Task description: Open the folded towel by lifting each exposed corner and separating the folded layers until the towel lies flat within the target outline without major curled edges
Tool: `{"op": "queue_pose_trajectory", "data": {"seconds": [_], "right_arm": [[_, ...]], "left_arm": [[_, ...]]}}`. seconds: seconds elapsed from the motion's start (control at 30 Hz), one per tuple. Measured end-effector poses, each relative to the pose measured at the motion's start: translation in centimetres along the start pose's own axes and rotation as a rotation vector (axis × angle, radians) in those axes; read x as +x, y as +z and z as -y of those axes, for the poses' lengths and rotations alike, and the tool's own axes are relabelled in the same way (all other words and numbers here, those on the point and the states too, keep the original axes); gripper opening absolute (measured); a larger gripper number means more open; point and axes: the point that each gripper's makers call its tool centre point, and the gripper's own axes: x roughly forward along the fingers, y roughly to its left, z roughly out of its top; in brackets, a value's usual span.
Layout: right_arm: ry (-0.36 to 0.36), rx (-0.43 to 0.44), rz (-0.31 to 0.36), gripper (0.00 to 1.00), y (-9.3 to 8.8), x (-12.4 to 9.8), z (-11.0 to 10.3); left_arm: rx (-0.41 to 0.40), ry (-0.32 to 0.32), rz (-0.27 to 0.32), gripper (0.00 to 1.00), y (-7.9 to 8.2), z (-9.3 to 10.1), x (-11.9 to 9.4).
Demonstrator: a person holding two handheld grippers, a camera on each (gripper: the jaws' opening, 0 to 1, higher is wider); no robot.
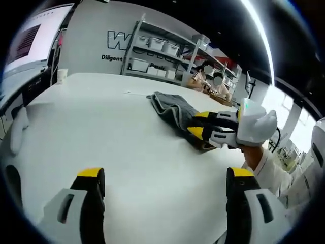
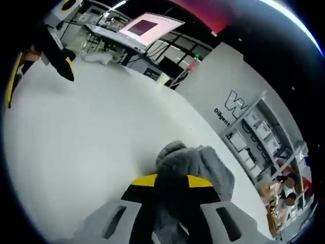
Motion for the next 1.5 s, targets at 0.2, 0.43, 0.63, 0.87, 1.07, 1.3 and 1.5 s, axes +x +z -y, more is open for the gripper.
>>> {"op": "queue_pose_trajectory", "data": {"seconds": [0.2, 0.43, 0.63, 0.87, 1.07, 1.3, 1.5], "right_arm": [[-0.001, -0.006, -0.018, 0.00, -0.7, 0.1, -0.2], [-0.003, 0.008, -0.011, 0.00, -0.7, 0.1, 0.0], [0.007, 0.040, 0.010, 0.00, -0.5, -0.2, 0.0], [0.021, 0.104, 0.037, 0.00, -0.3, -0.7, 0.2], [0.004, 0.167, 0.076, 0.00, 0.3, -1.5, 1.4], [-0.012, 0.235, 0.113, 0.00, 0.4, -2.7, 3.1], [-0.039, 0.257, 0.122, 0.00, -0.1, -3.6, 4.3]], "left_arm": [[-0.005, -0.009, 0.001, 0.98, -0.1, 0.1, 0.2], [-0.010, -0.004, 0.002, 0.98, -0.1, -0.1, 0.1], [-0.009, -0.004, 0.002, 0.98, -0.1, 0.0, 0.1], [-0.003, -0.011, -0.003, 0.97, -0.1, 0.3, 0.3], [0.000, -0.012, -0.005, 0.97, 0.0, 0.5, 0.4], [0.007, -0.017, -0.004, 0.97, 0.1, 0.8, 0.5], [0.018, -0.027, -0.011, 0.97, 0.2, 1.4, 0.8]]}}
